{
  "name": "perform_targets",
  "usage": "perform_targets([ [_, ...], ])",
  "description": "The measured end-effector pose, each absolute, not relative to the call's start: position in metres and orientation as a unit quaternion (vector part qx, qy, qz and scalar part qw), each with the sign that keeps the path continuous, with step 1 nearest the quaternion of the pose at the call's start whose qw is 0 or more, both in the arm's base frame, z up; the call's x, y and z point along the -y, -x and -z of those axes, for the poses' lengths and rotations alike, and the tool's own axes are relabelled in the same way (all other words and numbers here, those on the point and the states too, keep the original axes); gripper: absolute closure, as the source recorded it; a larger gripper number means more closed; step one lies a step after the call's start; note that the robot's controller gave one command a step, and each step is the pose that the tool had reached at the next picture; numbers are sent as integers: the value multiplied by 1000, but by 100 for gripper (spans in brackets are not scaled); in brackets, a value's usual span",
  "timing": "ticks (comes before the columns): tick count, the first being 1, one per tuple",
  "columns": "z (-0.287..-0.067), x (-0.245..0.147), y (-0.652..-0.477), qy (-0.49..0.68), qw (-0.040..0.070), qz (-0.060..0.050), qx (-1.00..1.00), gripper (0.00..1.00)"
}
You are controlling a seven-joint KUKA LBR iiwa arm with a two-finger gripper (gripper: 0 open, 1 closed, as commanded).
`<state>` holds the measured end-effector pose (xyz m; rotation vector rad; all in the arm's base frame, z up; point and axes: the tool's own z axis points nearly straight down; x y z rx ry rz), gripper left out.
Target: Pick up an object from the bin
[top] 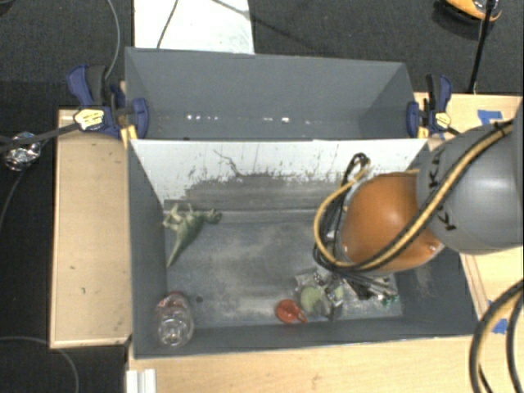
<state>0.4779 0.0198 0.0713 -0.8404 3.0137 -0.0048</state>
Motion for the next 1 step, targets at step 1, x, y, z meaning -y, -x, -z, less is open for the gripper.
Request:
perform_targets([
  [1, -71, -20, -478, 268, 6, 1, -963, 100],
])
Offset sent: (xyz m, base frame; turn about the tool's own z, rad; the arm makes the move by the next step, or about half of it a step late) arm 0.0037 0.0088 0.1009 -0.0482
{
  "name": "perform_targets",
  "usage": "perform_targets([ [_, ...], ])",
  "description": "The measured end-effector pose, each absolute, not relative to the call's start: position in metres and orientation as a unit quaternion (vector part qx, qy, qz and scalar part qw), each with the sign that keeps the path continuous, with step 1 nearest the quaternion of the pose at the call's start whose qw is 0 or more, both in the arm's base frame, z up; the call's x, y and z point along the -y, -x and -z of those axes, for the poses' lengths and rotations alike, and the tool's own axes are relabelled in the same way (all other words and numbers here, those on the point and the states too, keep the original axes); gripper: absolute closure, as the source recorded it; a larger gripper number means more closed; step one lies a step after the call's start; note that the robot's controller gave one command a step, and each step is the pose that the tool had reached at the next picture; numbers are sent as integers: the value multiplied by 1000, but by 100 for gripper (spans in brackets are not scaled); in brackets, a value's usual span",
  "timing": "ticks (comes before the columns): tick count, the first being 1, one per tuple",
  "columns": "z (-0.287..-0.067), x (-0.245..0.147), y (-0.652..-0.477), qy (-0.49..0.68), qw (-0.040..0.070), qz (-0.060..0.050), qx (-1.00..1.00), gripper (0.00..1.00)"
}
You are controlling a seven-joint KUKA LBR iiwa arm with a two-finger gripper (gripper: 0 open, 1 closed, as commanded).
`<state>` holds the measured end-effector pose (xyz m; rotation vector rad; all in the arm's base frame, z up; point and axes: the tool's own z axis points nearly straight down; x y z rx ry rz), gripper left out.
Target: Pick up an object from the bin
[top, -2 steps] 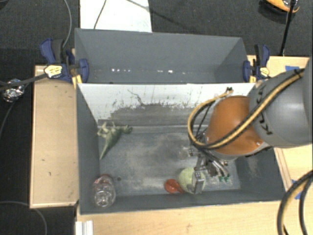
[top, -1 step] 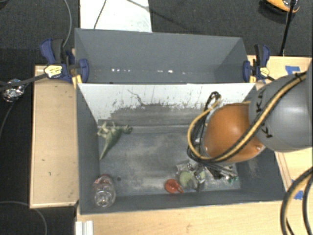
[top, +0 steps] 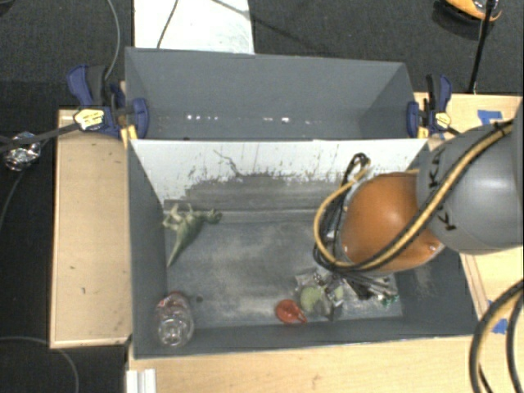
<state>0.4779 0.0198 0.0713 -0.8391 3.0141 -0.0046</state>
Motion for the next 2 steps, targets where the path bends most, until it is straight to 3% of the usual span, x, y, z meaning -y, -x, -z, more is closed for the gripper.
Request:
perform_targets([
  [1, -173, -29, -482, 289, 7, 1, -957, 100],
  [2, -173, -29, -482, 289, 7, 1, -957, 100],
])
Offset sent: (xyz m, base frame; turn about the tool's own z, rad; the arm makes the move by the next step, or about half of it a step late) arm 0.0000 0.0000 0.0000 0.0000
